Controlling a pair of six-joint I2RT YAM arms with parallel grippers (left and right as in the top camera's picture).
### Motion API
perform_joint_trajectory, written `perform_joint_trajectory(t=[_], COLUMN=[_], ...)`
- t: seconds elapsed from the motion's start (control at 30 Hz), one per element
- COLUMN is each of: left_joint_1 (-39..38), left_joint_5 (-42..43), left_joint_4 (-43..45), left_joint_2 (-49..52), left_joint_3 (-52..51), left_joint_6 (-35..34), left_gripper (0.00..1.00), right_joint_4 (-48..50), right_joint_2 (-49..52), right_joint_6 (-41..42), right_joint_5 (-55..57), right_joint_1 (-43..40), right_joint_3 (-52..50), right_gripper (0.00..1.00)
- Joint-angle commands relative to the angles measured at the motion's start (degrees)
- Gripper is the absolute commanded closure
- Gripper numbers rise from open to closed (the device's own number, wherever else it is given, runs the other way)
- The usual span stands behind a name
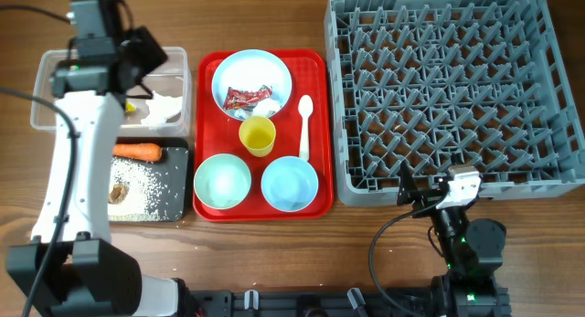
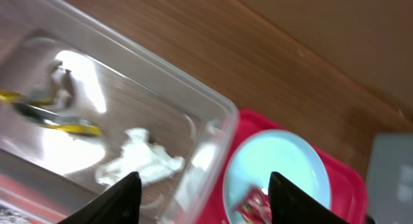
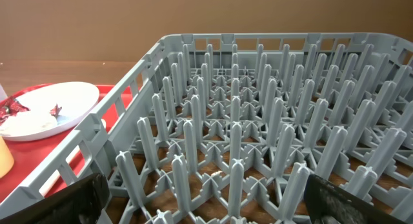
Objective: Sort waste into correct bins and load items into the dishwasher rack
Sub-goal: 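Move the left gripper back toward the red wrapper on the plate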
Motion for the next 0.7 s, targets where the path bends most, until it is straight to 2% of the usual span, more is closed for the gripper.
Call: perform_joint_trajectory(t=[0.0, 0.07, 0.13, 0.2, 0.37, 0.5, 0.67], left_joint_1=[-6.7, -9.6, -13.5, -14.9, -16.2, -16.1, -16.1], left_joint_5=[2.4, 2.4, 0.9, -1.1, -3.3, -3.1, -3.1], left_joint_4=[0.2, 0.2, 0.4, 0.4, 0.9, 1.6, 2.6], left_joint_2=[2.3, 4.0, 7.2, 9.1, 16.4, 20.8, 25.3], left_joint_3=[0.6, 0.6, 0.6, 0.6, 0.6, 0.6, 0.6], left_joint_6=[3.8, 4.3, 4.3, 4.3, 4.8, 10.5, 14.7], left_gripper=[0.39, 0.39, 0.53, 0.56, 0.46, 0.41, 0.4], right_joint_4=[0.2, 0.2, 0.2, 0.2, 0.2, 0.2, 0.2], right_joint_2=[-0.2, -0.2, -0.2, -0.2, -0.2, -0.2, -0.2], right_joint_6=[-0.3, -0.3, -0.3, -0.3, -0.3, -0.3, -0.3], right_joint_5=[0.4, 0.4, 0.4, 0.4, 0.4, 0.4, 0.4], right_joint_1=[-0.2, -0.2, -0.2, -0.2, -0.2, -0.2, -0.2], right_joint_3=[-0.1, -0.1, -0.1, -0.1, -0.1, -0.1, -0.1], right_gripper=[0.0, 0.0, 0.0, 0.0, 0.0, 0.0, 0.0])
